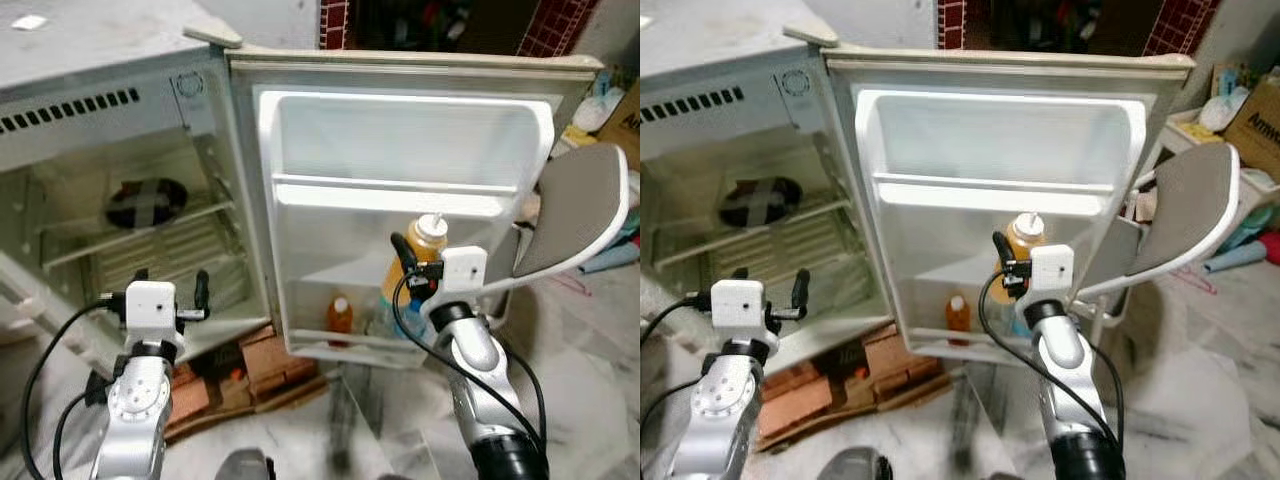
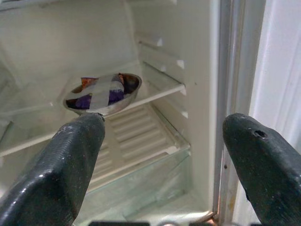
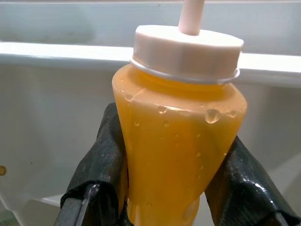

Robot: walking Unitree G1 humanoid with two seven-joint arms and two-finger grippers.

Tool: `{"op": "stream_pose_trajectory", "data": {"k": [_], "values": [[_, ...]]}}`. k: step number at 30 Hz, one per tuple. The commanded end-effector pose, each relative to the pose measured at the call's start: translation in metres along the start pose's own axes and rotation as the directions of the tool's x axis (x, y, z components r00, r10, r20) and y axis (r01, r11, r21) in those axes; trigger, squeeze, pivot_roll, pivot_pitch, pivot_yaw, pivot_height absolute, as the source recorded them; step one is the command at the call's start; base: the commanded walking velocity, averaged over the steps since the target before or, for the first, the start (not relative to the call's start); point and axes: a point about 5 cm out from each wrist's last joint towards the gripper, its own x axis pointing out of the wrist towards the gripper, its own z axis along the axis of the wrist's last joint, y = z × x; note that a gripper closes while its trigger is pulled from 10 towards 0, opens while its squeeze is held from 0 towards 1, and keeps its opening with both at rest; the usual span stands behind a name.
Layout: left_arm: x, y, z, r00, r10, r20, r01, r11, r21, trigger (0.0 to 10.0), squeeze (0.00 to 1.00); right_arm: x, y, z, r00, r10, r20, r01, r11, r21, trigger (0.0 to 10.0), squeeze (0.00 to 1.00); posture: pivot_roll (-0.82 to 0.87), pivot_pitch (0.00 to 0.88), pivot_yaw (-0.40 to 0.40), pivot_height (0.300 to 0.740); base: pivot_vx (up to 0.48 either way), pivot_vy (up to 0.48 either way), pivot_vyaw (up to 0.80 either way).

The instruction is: Restocking fridge

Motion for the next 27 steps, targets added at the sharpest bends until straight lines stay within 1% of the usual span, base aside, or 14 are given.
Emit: {"op": "stream_pose_trajectory", "data": {"k": [1,8,9,11,14,19,25,27], "values": [[-0.001,0.000,0.000,1.000,0.009,-0.006,-0.009,1.000,0.007,10.0,0.00,0.001,-0.003,0.000,1.000,-0.004,-0.005,0.004,1.000,0.006,10.0,0.00,0.09,0.004,-0.016,0.740,0.000,0.000,0.00],[0.001,0.001,-0.001,0.999,0.035,-0.012,-0.035,0.999,0.005,10.0,0.00,0.003,0.002,0.002,0.999,0.033,0.004,-0.033,0.999,0.027,10.0,0.00,0.09,0.000,-0.021,0.740,0.000,0.000,0.00],[0.001,0.001,0.000,0.999,0.046,-0.001,-0.046,0.999,0.004,10.0,0.00,0.004,0.003,0.002,0.999,0.037,0.003,-0.037,0.999,0.029,10.0,0.00,0.09,0.000,-0.022,0.735,0.000,0.000,0.00],[0.002,0.003,0.002,0.997,0.074,0.014,-0.074,0.997,0.028,10.0,0.00,0.005,0.003,0.003,0.999,0.046,0.006,-0.046,0.998,0.033,10.0,0.00,0.09,0.000,-0.024,0.720,0.000,0.000,0.00],[0.001,0.004,0.002,0.996,0.086,0.013,-0.086,0.996,0.025,10.0,0.00,0.005,0.005,0.003,0.999,0.053,0.007,-0.053,0.998,0.034,10.0,0.00,0.09,0.000,-0.024,0.700,0.000,0.000,0.00],[0.001,0.005,0.002,0.996,0.092,0.011,-0.092,0.995,0.027,10.0,0.00,0.006,0.007,0.003,0.998,0.064,0.006,-0.064,0.997,0.037,10.0,0.00,0.09,0.002,-0.023,0.675,0.000,0.000,0.00],[0.000,0.005,0.003,0.994,0.106,0.015,-0.107,0.994,0.039,10.0,0.00,0.006,0.009,0.003,0.997,0.075,0.007,-0.075,0.996,0.042,10.0,0.00,0.09,0.009,-0.023,0.625,0.000,0.000,0.00],[0.000,0.005,0.003,0.994,0.107,0.015,-0.107,0.993,0.040,10.0,0.00,0.006,0.009,0.003,0.997,0.075,0.007,-0.075,0.996,0.042,10.0,0.00,0.09,0.009,-0.023,0.620,0.000,0.000,0.00]]}}
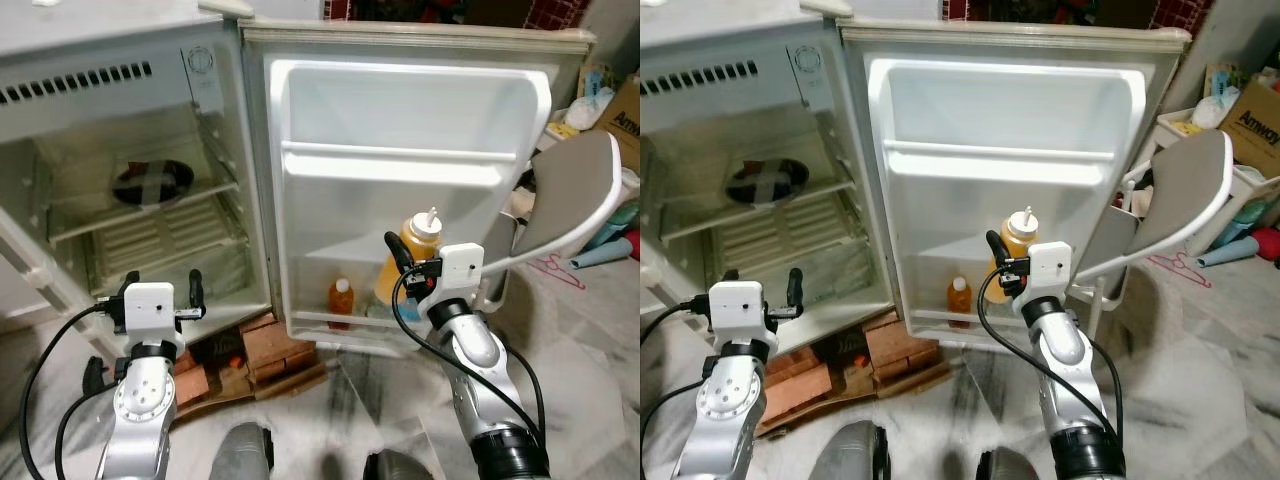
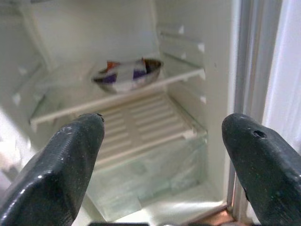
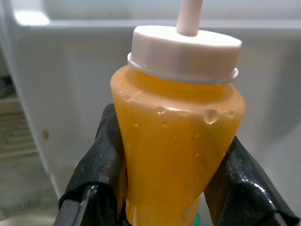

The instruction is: Restocking fridge

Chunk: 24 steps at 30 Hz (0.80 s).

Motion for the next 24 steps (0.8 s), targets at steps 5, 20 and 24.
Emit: {"op": "stream_pose_trajectory", "data": {"k": [5,20,24], "values": [[0.0005,0.0027,0.0000,0.999,0.045,-0.006,-0.045,0.998,0.036,10.0,0.00,0.0016,0.0015,0.0008,1.000,0.010,0.000,-0.010,1.000,0.004,10.0,0.00,0.09,0.013,-0.024,0.615,0.000,0.000,0.00],[0.0030,0.0096,0.0021,0.996,0.094,-0.003,-0.093,0.992,0.080,10.0,0.00,0.0054,0.0042,0.0024,1.000,0.031,0.005,-0.031,1.000,0.001,10.0,0.00,0.09,0.025,-0.030,0.615,0.000,0.000,0.00],[0.0021,0.0088,0.0020,0.996,0.091,-0.003,-0.090,0.993,0.082,10.0,0.00,0.0064,0.0058,0.0027,0.999,0.040,0.008,-0.040,0.999,0.003,10.0,0.00,0.09,0.024,-0.028,0.615,0.127,0.000,0.00]]}}
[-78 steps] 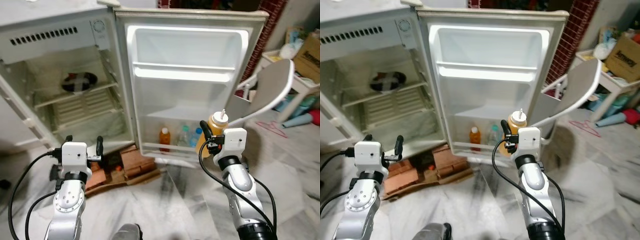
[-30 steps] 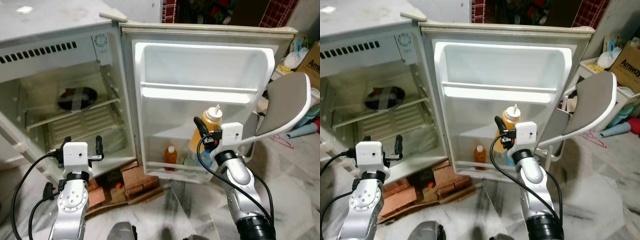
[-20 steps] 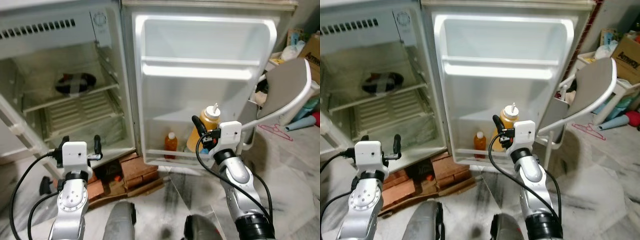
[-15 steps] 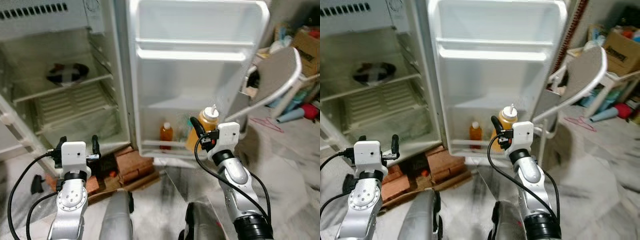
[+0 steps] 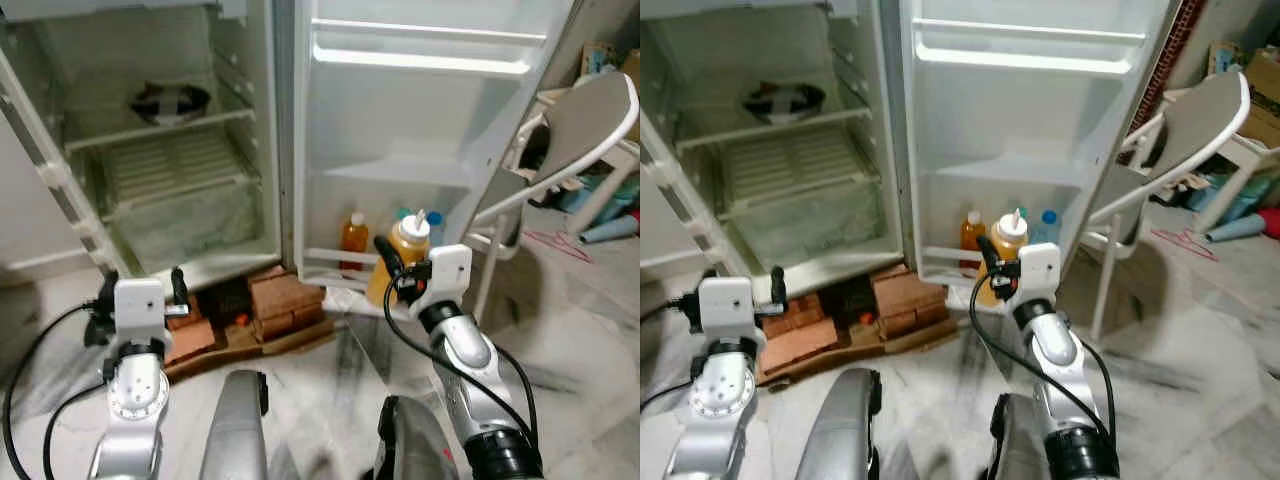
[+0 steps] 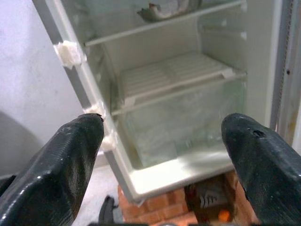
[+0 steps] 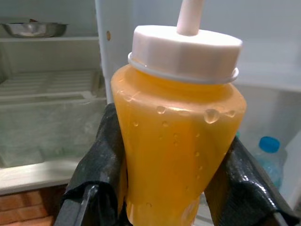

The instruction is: Restocking fridge

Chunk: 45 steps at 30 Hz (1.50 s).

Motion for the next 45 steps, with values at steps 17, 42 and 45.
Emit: {"op": "stream_pose_trajectory", "data": {"k": [17,42,45], "values": [[0.003,-0.001,0.004,1.000,0.000,0.008,0.000,1.000,0.013,10.0,0.00,0.005,0.012,0.010,0.993,0.110,0.050,-0.110,0.994,-0.004,10.0,0.00,0.10,0.032,-0.028,0.615,0.284,0.000,0.13],[0.003,-0.003,0.002,1.000,-0.006,-0.006,0.006,1.000,0.002,10.0,0.00,0.003,0.024,0.011,0.974,0.218,0.058,-0.216,0.976,-0.023,10.0,0.00,0.09,0.043,-0.034,0.615,0.127,0.000,0.39],[0.002,-0.003,0.002,1.000,-0.009,-0.006,0.009,1.000,0.001,10.0,0.00,0.003,0.024,0.011,0.973,0.222,0.058,-0.221,0.975,-0.025,10.0,0.00,0.09,0.044,-0.034,0.615,0.381,0.000,0.63]]}}
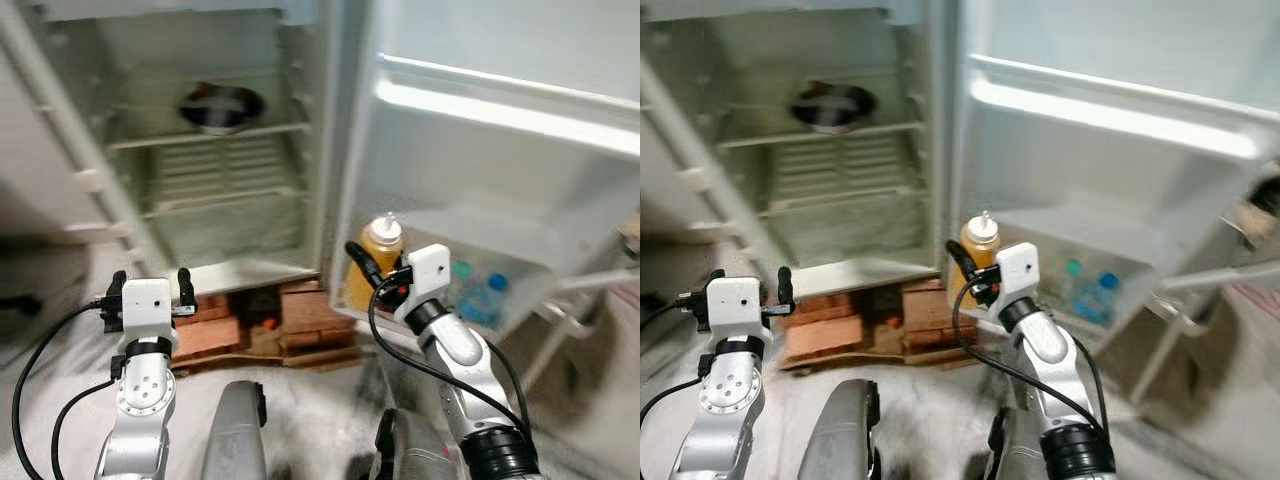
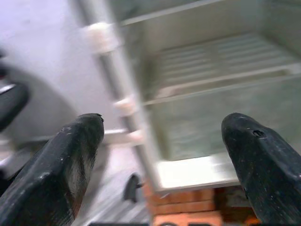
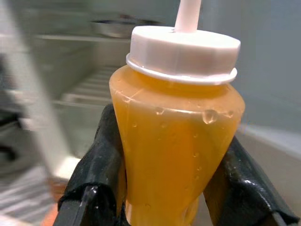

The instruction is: Restocking fridge

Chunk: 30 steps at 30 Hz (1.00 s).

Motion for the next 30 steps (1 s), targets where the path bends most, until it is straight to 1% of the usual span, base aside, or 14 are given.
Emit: {"op": "stream_pose_trajectory", "data": {"k": [1,7,15,18,20,24,25,27,28,30], "values": [[0.000,-0.001,-0.001,1.000,-0.004,-0.005,0.004,1.000,-0.001,10.0,0.00,0.001,-0.003,0.009,0.999,0.002,0.039,-0.002,1.000,-0.021,10.0,0.00,0.09,0.045,-0.034,0.615,0.371,0.000,0.43],[0.000,-0.002,-0.001,1.000,-0.009,-0.008,0.009,1.000,-0.003,10.0,0.00,0.001,-0.005,0.010,0.999,-0.013,0.040,0.014,0.999,-0.035,10.0,0.00,0.09,0.046,-0.034,0.615,0.361,0.000,0.00],[0.001,-0.003,0.000,1.000,-0.015,-0.004,0.015,1.000,-0.005,10.0,0.00,0.002,-0.009,0.011,0.997,-0.053,0.048,0.056,0.997,-0.054,10.0,0.00,0.09,0.048,-0.034,0.615,0.000,0.000,0.00],[0.001,-0.004,0.000,1.000,-0.015,-0.007,0.015,1.000,-0.007,10.0,0.00,0.002,-0.014,0.010,0.995,-0.094,0.032,0.096,0.994,-0.058,10.0,0.00,0.09,0.049,-0.037,0.615,0.000,0.000,0.00],[0.002,-0.005,0.000,1.000,-0.016,-0.007,0.016,1.000,-0.006,10.0,0.00,0.002,-0.016,0.009,0.994,-0.107,0.029,0.109,0.991,-0.076,10.0,0.00,0.09,0.049,-0.037,0.615,0.000,0.000,0.00],[0.001,-0.003,0.002,1.000,-0.018,0.005,0.018,1.000,0.004,10.0,0.00,-0.001,-0.019,0.004,0.988,-0.151,0.010,0.151,0.986,-0.065,10.0,0.00,0.09,0.059,-0.037,0.615,0.000,0.000,0.00],[-0.001,-0.001,0.004,1.000,-0.017,0.014,0.017,1.000,0.009,10.0,0.00,-0.004,-0.020,-0.001,0.985,-0.170,-0.016,0.169,0.984,-0.057,10.0,0.00,0.09,0.076,-0.029,0.615,0.000,0.000,0.00],[-0.002,0.000,0.005,1.000,-0.016,0.015,0.016,1.000,0.009,10.0,0.00,-0.005,-0.020,-0.002,0.984,-0.174,-0.024,0.173,0.983,-0.055,10.0,0.00,0.09,0.076,-0.029,0.615,0.000,0.000,0.00],[-0.004,0.000,0.007,0.999,-0.024,0.021,0.024,1.000,0.012,10.0,0.00,-0.006,-0.020,-0.004,0.984,-0.174,-0.027,0.172,0.984,-0.056,10.0,0.00,0.10,0.100,-0.021,0.605,0.000,0.000,0.00],[-0.005,0.000,0.010,0.999,-0.040,0.029,0.040,0.999,0.015,10.0,0.00,-0.007,-0.019,-0.006,0.985,-0.171,-0.030,0.169,0.984,-0.058,10.0,0.00,0.10,0.112,-0.020,0.590,0.000,0.000,0.00]]}}
